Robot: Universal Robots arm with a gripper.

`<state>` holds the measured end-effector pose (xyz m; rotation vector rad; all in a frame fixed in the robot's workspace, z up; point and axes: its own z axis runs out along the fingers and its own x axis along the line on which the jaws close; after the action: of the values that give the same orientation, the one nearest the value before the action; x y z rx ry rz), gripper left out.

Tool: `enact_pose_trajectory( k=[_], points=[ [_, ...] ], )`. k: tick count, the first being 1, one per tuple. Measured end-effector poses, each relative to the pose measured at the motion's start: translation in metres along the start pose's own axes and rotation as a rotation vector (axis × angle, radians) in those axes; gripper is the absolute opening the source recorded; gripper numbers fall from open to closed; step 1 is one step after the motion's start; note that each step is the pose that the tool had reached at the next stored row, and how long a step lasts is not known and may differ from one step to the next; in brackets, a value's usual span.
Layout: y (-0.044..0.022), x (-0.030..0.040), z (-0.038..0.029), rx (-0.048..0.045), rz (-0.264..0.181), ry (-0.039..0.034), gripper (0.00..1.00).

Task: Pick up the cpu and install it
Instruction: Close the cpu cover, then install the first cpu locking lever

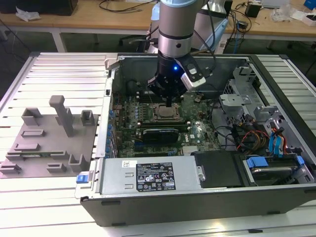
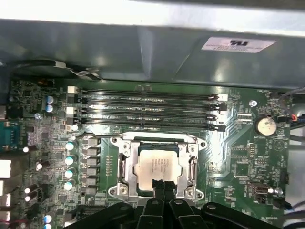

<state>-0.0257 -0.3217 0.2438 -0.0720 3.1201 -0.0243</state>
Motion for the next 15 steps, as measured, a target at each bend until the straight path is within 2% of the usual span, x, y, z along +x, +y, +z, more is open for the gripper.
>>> enact_pose_trajectory(
  k=[8,15],
  points=[
    [0.0000,0.0002,-0.0019,0.0001,0.000,0.0001,0.11],
    [0.0002,0.0037,-0.0020,0.0001,0.000,0.0001,0.11]
  ],
)
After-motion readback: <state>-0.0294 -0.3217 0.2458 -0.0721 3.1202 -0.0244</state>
